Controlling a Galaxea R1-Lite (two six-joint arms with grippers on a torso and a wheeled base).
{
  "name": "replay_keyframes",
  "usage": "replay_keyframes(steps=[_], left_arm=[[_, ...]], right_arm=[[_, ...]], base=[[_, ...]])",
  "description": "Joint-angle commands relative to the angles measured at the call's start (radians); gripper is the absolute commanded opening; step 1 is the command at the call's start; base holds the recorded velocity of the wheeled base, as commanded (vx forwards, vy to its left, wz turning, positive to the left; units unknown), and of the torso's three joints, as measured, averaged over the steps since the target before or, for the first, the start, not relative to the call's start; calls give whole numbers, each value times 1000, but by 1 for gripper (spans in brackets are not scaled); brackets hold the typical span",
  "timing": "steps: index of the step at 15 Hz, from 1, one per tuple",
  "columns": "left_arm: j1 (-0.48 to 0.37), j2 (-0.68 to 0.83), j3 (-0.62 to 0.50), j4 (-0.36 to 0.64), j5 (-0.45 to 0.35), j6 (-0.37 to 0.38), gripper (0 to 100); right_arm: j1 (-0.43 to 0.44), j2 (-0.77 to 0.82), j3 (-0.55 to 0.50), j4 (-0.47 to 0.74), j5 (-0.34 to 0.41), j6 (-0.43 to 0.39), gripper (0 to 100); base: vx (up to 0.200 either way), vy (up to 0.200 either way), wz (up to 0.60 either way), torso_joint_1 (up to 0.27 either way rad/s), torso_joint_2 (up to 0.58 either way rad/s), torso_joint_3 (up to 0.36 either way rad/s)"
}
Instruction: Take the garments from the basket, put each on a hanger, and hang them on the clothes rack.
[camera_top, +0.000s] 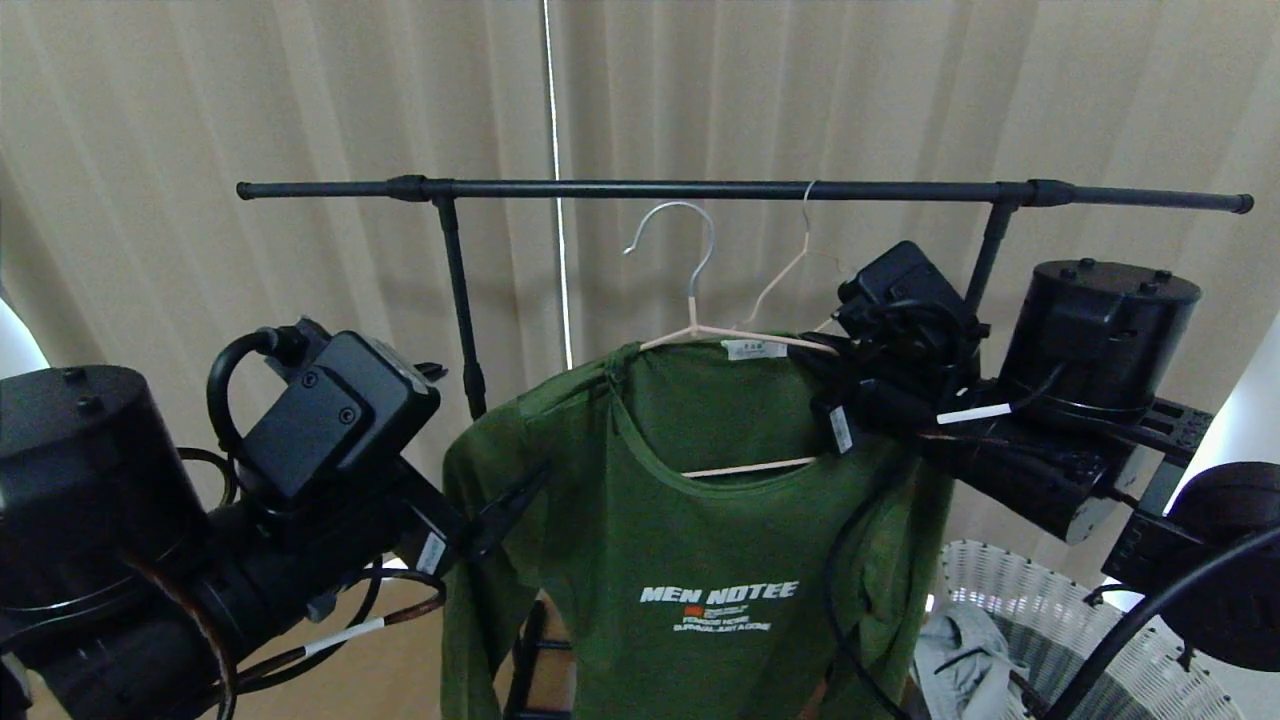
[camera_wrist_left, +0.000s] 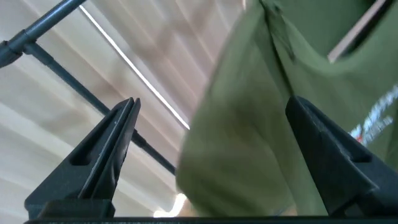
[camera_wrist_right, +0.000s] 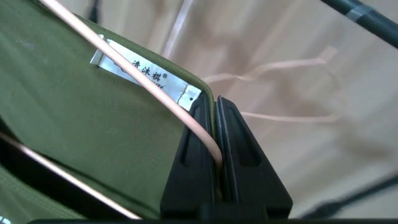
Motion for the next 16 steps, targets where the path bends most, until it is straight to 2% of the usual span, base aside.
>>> replay_keyframes(steps=[1, 5, 6, 7, 9, 12, 16], left_arm=[[11, -64, 54, 0, -1, -2, 100], [83, -104, 152, 0, -25, -13, 100], [123, -103, 178, 0, -53, -13, 100], [166, -103, 179, 0, -114, -13, 100], [198, -93, 164, 0, -159, -15, 100], [239, -23, 103, 0, -162, -18, 100], [238, 48, 30, -2, -163, -52, 100]], right_arm=[[-33, -34, 10, -2, -1, 0, 0], [-57, -74, 10, -2, 1, 38, 0], [-57, -84, 11, 0, 1, 49, 0], [-57, -94, 13, 0, 1, 50, 0], [-56, -107, 14, -2, 5, 52, 0], [-31, -149, 27, 0, 10, 52, 0], [-11, -166, 31, 0, 10, 52, 0]], base=[[0, 0, 0, 0, 0, 0], [0, 0, 0, 0, 0, 0], [0, 0, 0, 0, 0, 0], [0, 0, 0, 0, 0, 0], [0, 0, 0, 0, 0, 0], [0, 0, 0, 0, 0, 0], [0, 0, 0, 0, 0, 0]])
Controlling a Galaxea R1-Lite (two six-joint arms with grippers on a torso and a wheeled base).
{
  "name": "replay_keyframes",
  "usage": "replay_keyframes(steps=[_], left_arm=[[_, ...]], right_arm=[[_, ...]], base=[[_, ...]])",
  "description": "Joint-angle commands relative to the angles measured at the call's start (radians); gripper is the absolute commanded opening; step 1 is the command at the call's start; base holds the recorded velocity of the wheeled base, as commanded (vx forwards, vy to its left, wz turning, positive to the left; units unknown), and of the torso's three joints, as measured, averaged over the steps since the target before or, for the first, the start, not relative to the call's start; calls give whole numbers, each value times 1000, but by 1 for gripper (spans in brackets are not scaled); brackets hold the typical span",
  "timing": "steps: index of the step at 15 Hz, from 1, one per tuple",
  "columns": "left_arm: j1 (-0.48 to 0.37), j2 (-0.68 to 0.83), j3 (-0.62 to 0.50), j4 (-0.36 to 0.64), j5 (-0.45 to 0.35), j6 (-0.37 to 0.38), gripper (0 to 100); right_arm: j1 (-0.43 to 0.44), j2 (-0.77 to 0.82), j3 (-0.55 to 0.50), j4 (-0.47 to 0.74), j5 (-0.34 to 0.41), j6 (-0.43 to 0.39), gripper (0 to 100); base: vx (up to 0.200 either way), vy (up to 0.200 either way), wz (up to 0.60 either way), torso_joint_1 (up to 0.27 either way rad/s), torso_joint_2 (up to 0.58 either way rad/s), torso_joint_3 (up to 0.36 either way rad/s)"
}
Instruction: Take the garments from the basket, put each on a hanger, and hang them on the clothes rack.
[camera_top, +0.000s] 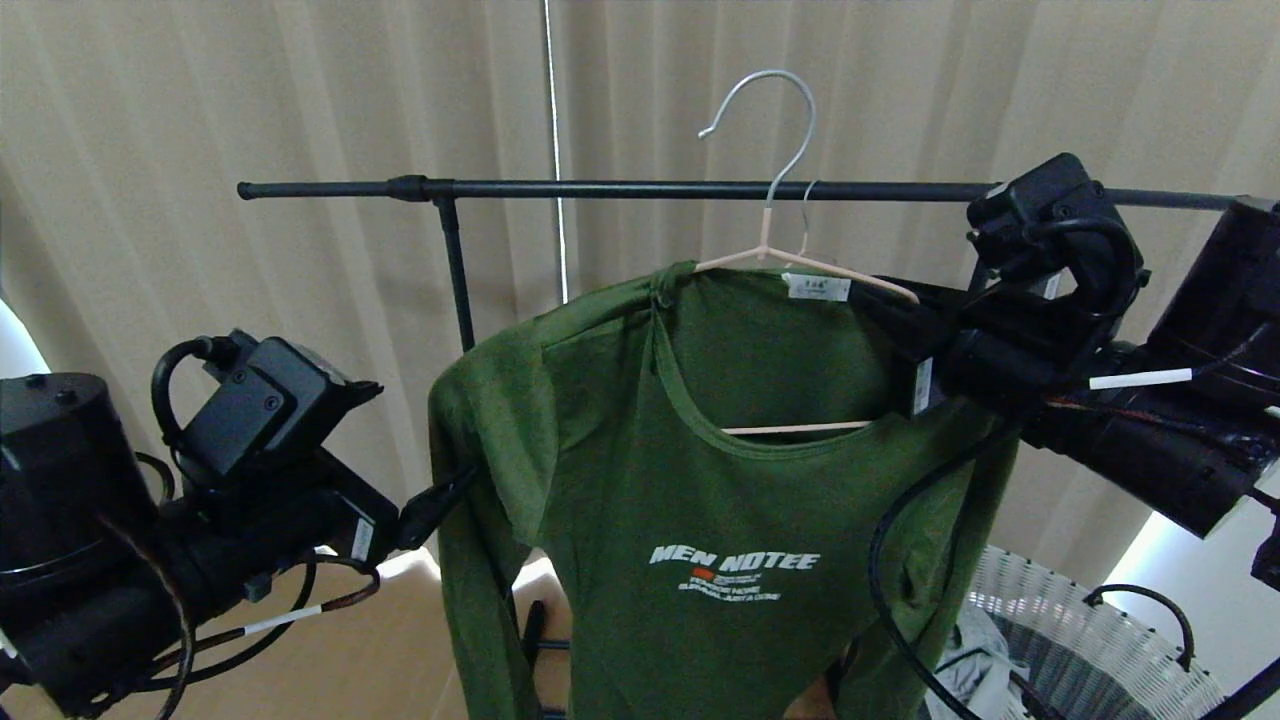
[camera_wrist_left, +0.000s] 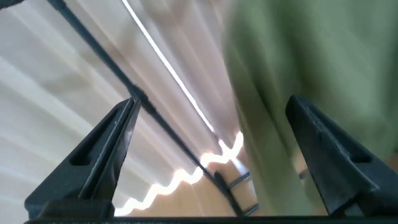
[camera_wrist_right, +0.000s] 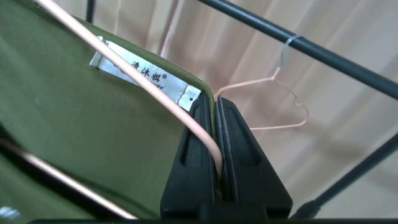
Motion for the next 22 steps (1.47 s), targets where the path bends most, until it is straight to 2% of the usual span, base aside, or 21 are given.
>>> replay_keyframes(steps=[1, 2, 8, 14, 17, 18, 22], left_arm=[[-2, 47, -26, -1, 0, 0, 100], [-2, 48, -28, -1, -3, 0, 0], [28, 42, -18, -1, -9, 9, 0], [118, 31, 40, -35, -4, 13, 0], [120, 31, 35, -38, -1, 10, 0], [118, 31, 34, -38, 0, 12, 100], [117, 27, 46, -38, -3, 7, 100]], right_arm=[[6, -9, 0, 0, 0, -1, 0], [12, -9, 0, 0, -1, -1, 0], [8, 0, -9, 6, -11, -5, 0], [-52, -2, -1, 12, -14, -7, 0], [-52, 3, -3, 12, -14, -7, 0], [-50, 4, -3, 13, -14, -7, 0], [-52, 4, 0, 17, -15, -7, 0]], base=[[0, 0, 0, 0, 0, 0], [0, 0, 0, 0, 0, 0], [0, 0, 0, 0, 0, 0], [0, 0, 0, 0, 0, 0], [0, 0, 0, 0, 0, 0], [0, 0, 0, 0, 0, 0], [0, 0, 0, 0, 0, 0]])
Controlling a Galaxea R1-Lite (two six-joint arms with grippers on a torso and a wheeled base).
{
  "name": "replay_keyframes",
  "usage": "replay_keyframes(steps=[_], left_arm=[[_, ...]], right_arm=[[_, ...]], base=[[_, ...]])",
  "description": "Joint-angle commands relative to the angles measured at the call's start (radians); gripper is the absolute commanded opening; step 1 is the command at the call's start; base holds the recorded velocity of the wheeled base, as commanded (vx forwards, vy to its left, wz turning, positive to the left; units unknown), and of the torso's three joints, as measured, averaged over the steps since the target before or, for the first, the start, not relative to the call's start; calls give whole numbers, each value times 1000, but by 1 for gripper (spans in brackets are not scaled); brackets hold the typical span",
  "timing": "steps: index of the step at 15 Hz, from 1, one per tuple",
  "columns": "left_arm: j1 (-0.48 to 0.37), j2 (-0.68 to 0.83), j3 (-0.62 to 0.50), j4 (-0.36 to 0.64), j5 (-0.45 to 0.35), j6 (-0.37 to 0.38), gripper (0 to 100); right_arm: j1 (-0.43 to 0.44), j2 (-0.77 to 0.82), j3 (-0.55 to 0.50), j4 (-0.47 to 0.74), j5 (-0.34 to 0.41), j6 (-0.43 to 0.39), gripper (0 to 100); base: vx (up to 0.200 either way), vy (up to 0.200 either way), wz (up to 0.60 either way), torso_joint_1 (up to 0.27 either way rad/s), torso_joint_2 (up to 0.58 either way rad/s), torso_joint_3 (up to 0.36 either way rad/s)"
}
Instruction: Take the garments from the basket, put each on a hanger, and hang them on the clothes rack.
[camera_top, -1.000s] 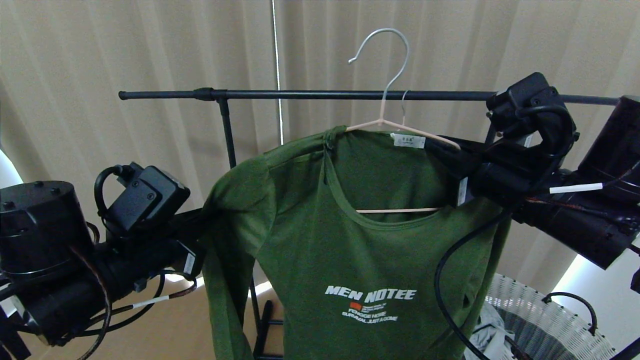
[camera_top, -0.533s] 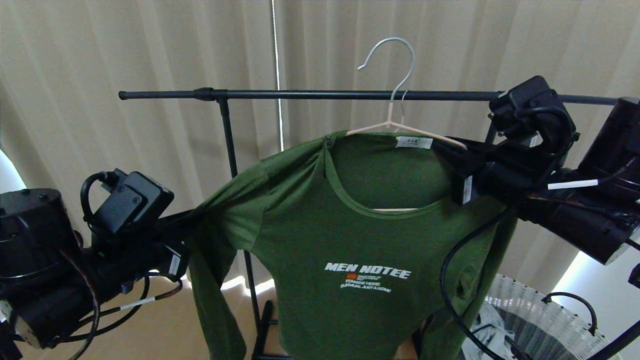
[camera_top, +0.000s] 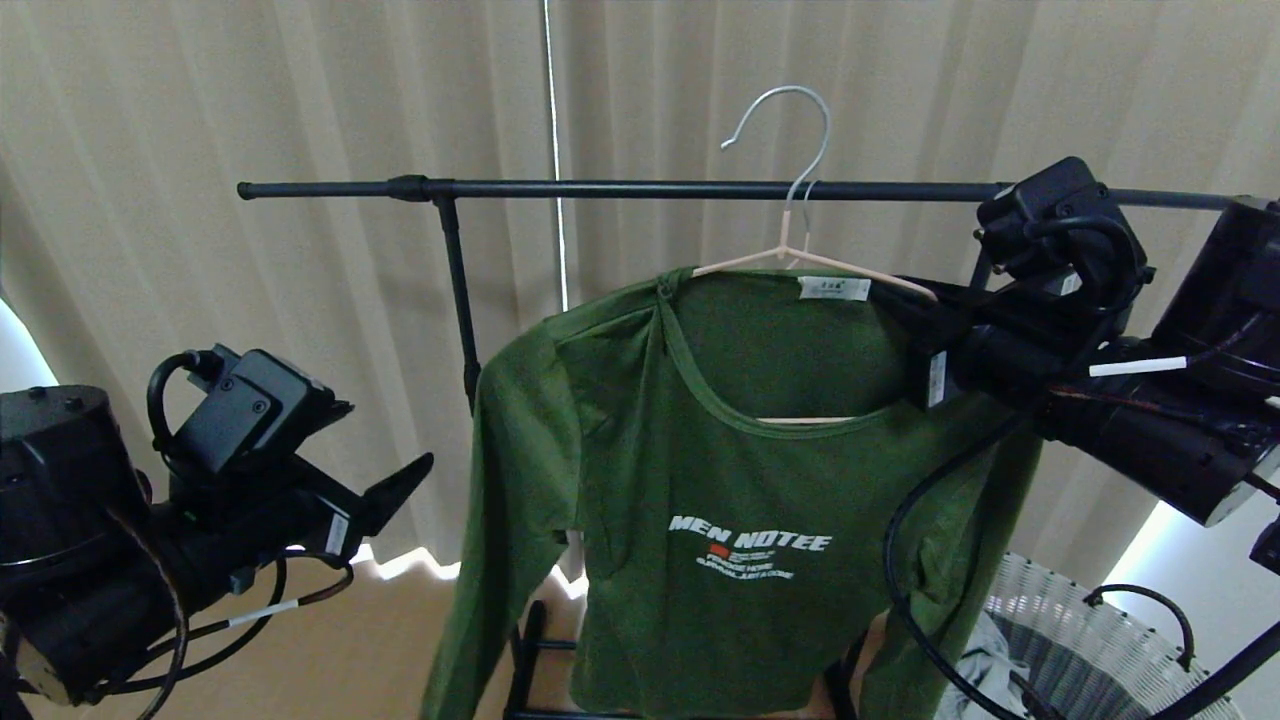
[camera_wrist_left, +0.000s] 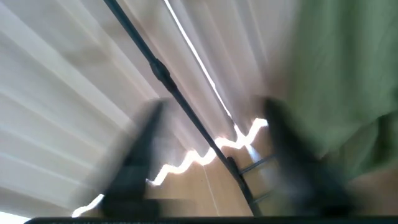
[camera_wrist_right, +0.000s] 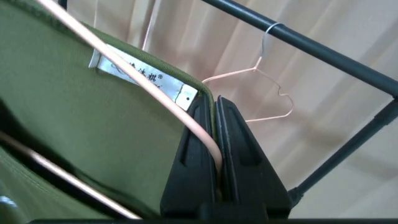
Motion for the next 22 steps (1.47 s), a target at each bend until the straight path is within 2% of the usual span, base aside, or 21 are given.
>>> replay_keyframes(steps=[1, 3, 4, 5, 6, 9, 10, 13, 16, 19, 22], left_arm=[[-1, -8, 7, 0, -1, -3, 100], [-1, -31, 18, 0, -3, -6, 100], [-4, -63, 21, 1, -11, -34, 100], [-4, -66, 21, 1, -11, -37, 100], [-24, -113, 23, 4, -11, -82, 100], [-42, -198, 47, 7, -11, -169, 100], [-51, -234, 56, 7, -11, -192, 100], [-61, -312, 105, 4, -9, -206, 100], [-71, -356, 155, 1, -35, -298, 100], [-57, -333, 144, 0, -58, -295, 100], [-21, -290, 124, 0, -58, -295, 100]], right_arm=[[-2, 2, 6, 17, -6, -1, 0], [-7, -10, 11, 103, -61, -1, 0], [-10, -13, 11, 128, -87, -1, 0], [-10, -13, 11, 129, -88, 1, 0], [-24, -15, 26, 144, -118, -1, 0], [-53, -33, 77, 163, -128, -1, 0], [-53, -53, 85, 215, -160, 2, 0], [-53, -88, 59, 333, -193, 52, 0], [-108, -85, 9, 347, -205, 61, 0], [-117, -73, -66, 407, -205, 70, 0], [-116, -47, -84, 408, -205, 125, 0]], base=[[0, 0, 0, 0, 0, 0], [0, 0, 0, 0, 0, 0], [0, 0, 0, 0, 0, 0], [0, 0, 0, 0, 0, 0], [0, 0, 0, 0, 0, 0], [0, 0, 0, 0, 0, 0], [0, 0, 0, 0, 0, 0], [0, 0, 0, 0, 0, 0], [0, 0, 0, 0, 0, 0], [0, 0, 0, 0, 0, 0], [0, 0, 0, 0, 0, 0]])
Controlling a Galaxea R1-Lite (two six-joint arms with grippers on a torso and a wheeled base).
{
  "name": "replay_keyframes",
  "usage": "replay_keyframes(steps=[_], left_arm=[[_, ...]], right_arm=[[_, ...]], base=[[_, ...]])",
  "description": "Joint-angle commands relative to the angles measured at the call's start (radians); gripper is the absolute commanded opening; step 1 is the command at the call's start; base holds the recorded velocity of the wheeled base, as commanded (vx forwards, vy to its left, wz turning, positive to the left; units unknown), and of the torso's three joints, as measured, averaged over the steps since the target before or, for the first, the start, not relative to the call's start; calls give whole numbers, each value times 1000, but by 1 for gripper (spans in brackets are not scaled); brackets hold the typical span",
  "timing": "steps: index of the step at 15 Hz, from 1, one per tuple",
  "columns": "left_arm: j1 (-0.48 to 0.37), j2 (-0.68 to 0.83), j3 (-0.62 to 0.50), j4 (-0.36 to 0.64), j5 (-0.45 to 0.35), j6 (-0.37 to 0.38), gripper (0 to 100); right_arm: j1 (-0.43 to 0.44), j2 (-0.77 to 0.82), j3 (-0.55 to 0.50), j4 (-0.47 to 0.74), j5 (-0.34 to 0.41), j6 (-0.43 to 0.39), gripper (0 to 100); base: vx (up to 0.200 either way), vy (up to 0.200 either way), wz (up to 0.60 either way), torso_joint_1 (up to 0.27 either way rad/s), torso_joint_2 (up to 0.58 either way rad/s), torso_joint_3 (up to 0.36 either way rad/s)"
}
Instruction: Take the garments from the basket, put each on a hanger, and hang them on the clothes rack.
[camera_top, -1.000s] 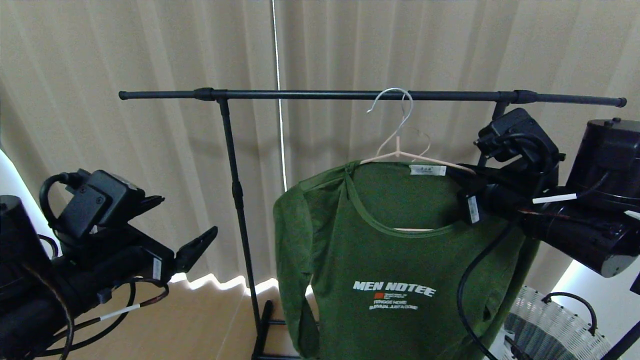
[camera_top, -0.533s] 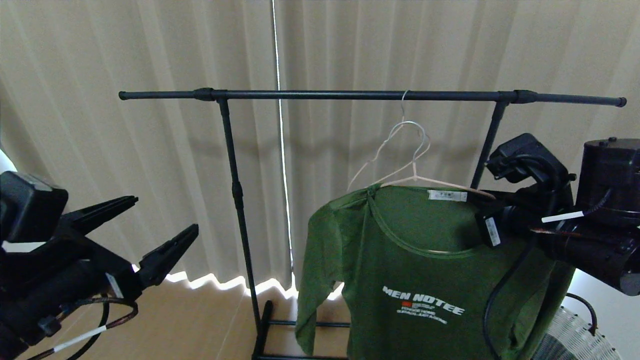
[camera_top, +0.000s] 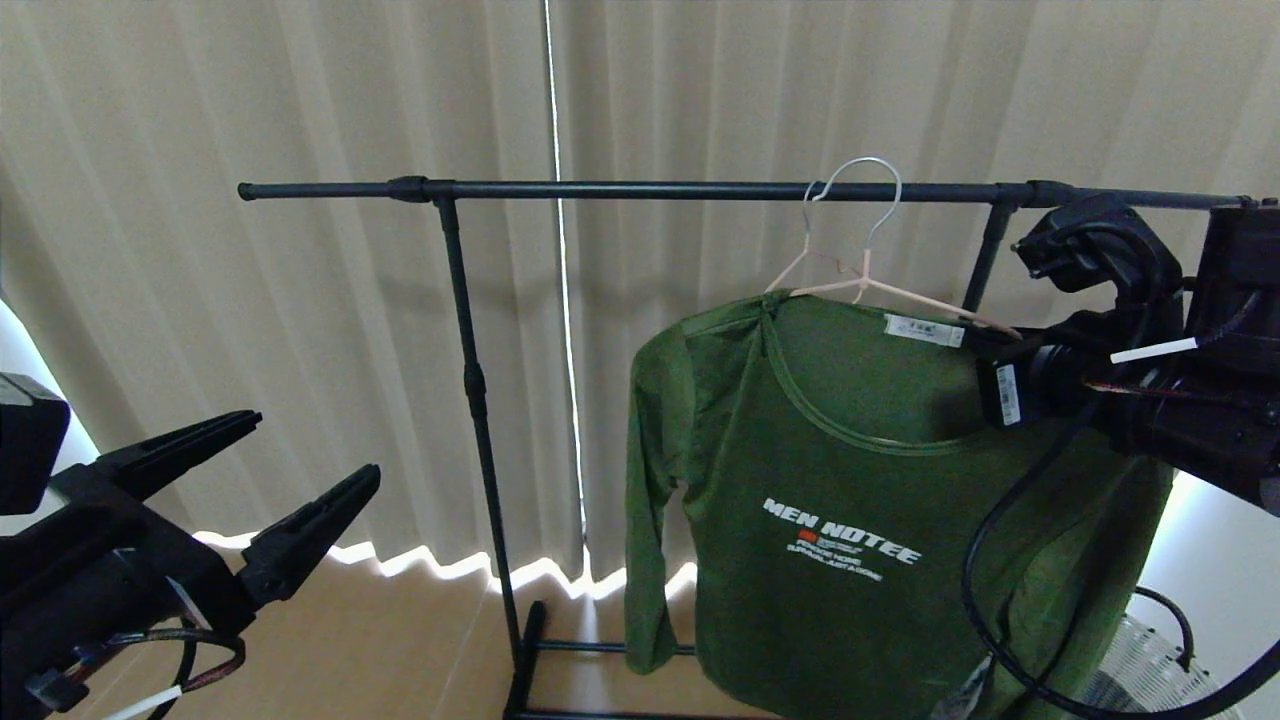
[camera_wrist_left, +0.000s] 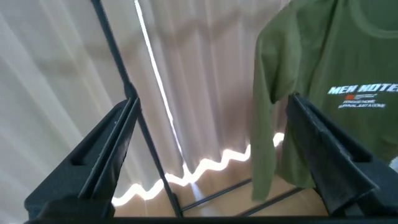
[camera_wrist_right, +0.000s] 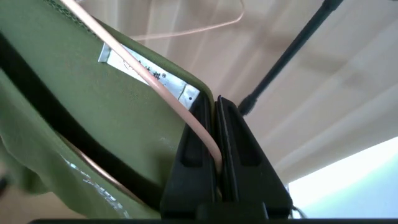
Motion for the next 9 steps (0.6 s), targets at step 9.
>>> replay_keyframes(steps=[9], left_arm=[[14, 33, -16, 0, 0, 8, 100]], right_arm=[[0, 38, -9, -11, 2, 5, 0]], base=[[0, 133, 0, 3, 2, -1]])
